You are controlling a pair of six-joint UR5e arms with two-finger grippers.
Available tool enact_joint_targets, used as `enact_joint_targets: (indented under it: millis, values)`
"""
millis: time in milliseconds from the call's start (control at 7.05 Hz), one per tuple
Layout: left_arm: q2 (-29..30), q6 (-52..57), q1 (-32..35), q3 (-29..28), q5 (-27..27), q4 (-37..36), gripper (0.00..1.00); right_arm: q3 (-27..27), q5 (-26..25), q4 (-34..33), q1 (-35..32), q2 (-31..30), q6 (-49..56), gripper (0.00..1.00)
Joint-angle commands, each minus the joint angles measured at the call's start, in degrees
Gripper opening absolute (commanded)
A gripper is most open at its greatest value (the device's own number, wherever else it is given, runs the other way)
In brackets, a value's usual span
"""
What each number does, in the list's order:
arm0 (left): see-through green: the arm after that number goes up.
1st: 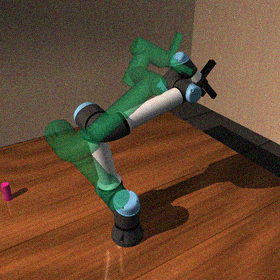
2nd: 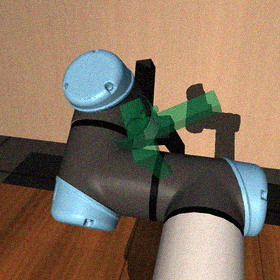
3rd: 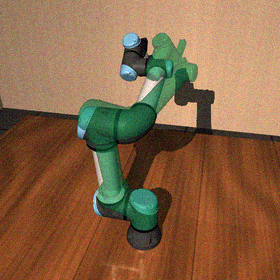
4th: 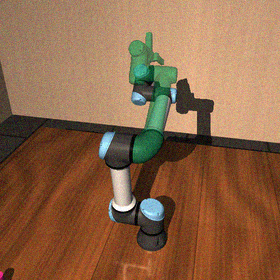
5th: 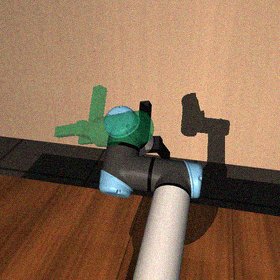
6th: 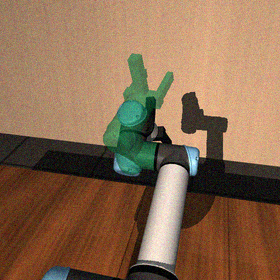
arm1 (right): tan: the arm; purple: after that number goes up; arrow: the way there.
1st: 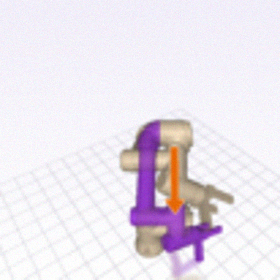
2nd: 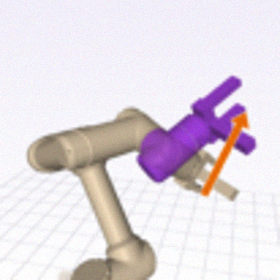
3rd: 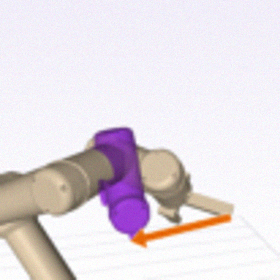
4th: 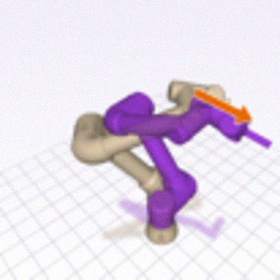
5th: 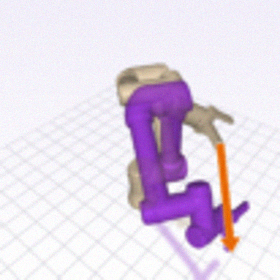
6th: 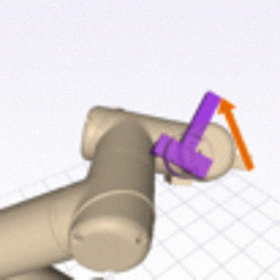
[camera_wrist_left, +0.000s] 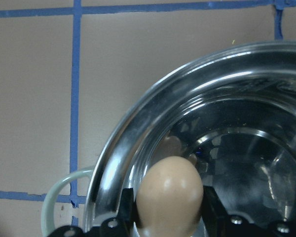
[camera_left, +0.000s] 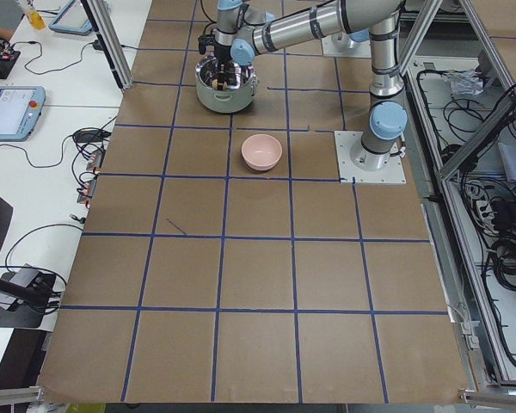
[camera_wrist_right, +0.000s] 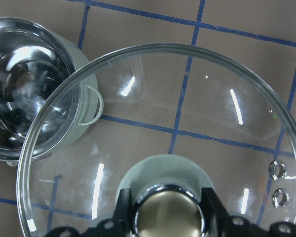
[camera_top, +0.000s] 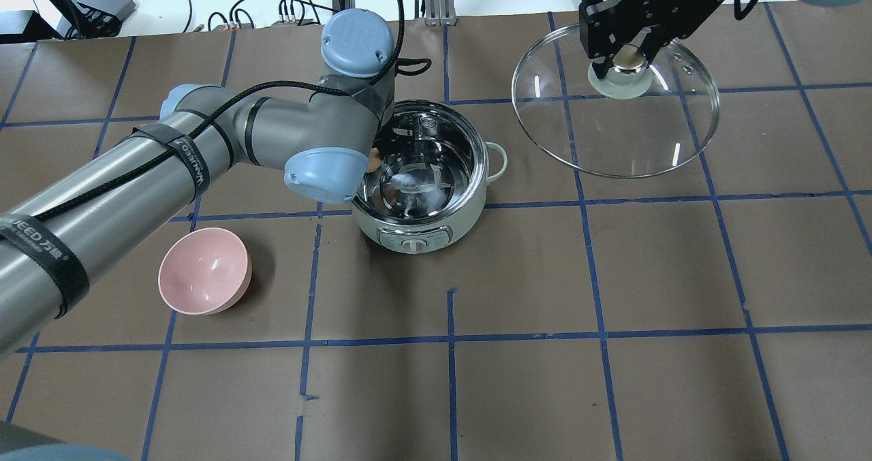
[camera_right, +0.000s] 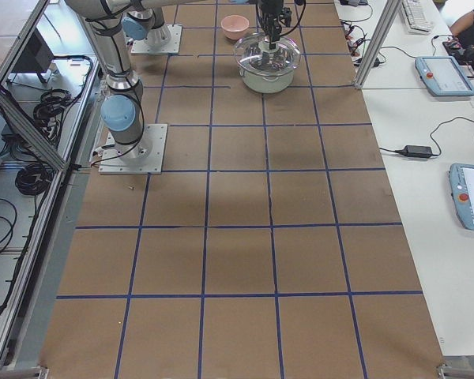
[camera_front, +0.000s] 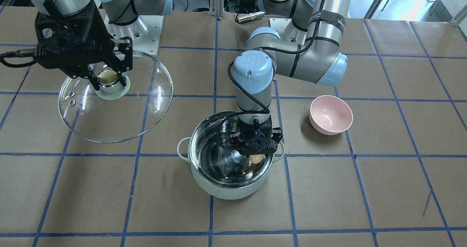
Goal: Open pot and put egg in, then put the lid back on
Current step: 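Release the egg into the pot and withdraw the left gripper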
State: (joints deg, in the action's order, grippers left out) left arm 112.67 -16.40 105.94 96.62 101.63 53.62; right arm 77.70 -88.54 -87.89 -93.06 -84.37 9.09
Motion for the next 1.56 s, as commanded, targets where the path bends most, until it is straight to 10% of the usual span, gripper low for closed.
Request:
enact_joint_targets:
  millis: [0,425,709,1418]
  values:
    - [-0.5,0.7,0.1,0.2,0.7,-0.2,0.89,-0.1,0.0,0.0,0.1,0.5,0.0,0.07]
    - [-6.3,0.7,-2.2,-1.5,-4.0,2.6,1.0,-0.2,-0.1,0.1,0.9,0.6,0.1,0.08]
    - [-13.2,6.7,-11.2,-0.7,-16.1,9.3,1.0,-5.1,0.0,-2.5,-0.6,5.7,0.0,0.09]
    - [-26.4,26.7,-16.2,-7.7,-12.1,41.0,1.0,-7.8,-3.7,-10.4,-18.4,17.6,-33.7,0.06]
